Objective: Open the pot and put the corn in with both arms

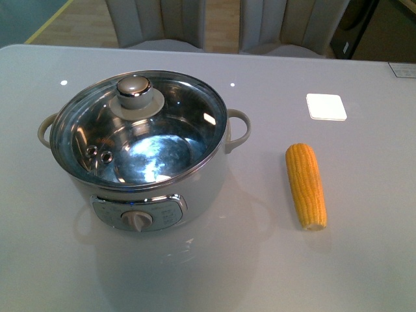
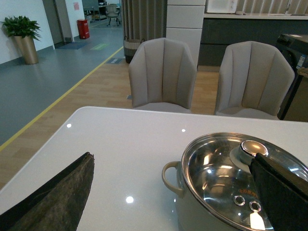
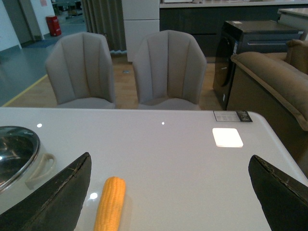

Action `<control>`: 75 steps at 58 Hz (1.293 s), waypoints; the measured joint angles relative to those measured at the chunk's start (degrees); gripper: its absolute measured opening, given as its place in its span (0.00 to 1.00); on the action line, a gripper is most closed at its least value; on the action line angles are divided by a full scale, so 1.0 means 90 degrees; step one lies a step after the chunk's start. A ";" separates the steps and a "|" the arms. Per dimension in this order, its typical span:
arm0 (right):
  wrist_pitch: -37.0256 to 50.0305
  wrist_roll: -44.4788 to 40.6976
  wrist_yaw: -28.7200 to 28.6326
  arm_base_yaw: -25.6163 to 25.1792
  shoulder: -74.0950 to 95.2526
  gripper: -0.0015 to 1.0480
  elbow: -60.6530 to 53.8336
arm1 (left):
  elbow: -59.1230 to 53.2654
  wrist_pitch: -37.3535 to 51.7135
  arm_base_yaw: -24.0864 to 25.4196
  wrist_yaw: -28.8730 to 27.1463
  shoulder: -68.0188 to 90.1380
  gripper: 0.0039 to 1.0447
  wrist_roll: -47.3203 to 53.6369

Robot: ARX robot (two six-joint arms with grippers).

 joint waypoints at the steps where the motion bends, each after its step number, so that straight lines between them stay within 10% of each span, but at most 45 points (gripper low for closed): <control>1: 0.0000 0.0000 0.0000 0.0000 0.0000 0.92 0.0000 | 0.0000 0.0000 0.0000 0.0000 0.0000 0.94 0.0000; 51: 0.0000 0.0000 0.0000 0.0000 0.0000 0.92 0.0000 | 0.0347 -0.0867 -0.0046 0.0034 0.0872 0.94 -0.1069; 75: 0.0000 0.0000 0.0000 0.0000 0.0000 0.92 0.0000 | 0.1032 0.3517 -0.0386 0.1163 0.5671 0.94 -0.0221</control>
